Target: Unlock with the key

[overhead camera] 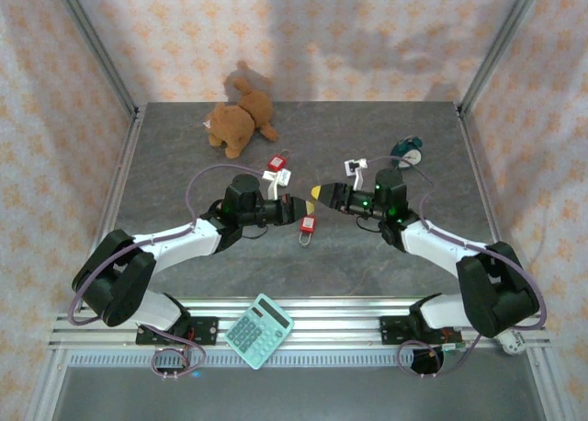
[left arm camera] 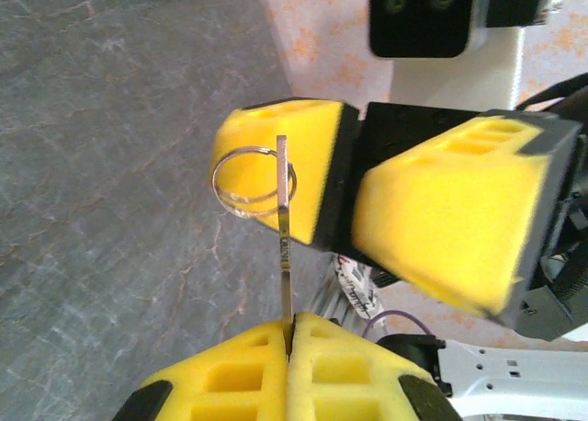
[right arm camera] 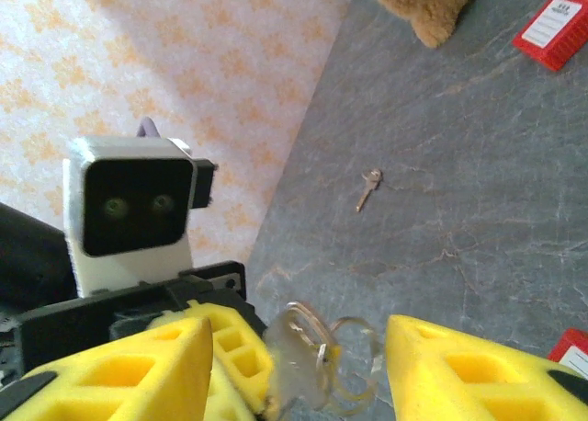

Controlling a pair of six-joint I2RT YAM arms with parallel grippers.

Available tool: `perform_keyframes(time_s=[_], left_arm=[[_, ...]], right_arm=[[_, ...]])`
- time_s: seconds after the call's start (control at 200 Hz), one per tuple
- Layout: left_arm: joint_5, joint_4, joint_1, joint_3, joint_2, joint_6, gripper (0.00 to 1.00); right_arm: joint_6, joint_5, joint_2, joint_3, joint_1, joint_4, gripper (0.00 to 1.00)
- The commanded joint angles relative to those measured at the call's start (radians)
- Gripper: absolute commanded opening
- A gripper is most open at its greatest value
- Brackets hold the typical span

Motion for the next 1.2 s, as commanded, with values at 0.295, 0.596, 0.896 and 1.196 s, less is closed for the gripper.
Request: perform_keyframes(time_s=[0.295, 0.596, 0.896, 1.196], left_arm=[[0.052, 0.088, 0.008, 0.001, 0.01, -0.041, 0.0], [0.065, 0.089, 0.007, -0.012, 0.003, -0.037, 0.0], [0.071, 0.098, 0.007, -0.015, 0.005, -0.037, 0.0], [0.073, 0.101, 0.007, -0.015, 0.015, -0.04, 0.0]], right_arm=[[-0.071, 0.039, -0.019, 0.061, 0.015, -0.055, 0.37], [-0.09, 0.069, -0.044, 0.077, 0.009, -0.09, 0.36], [-0.075, 0.071, -0.048, 0.073, 0.001, -0.077, 0.28], [-0.077, 0.08, -0.057, 0.074, -0.006, -0.092, 0.14]])
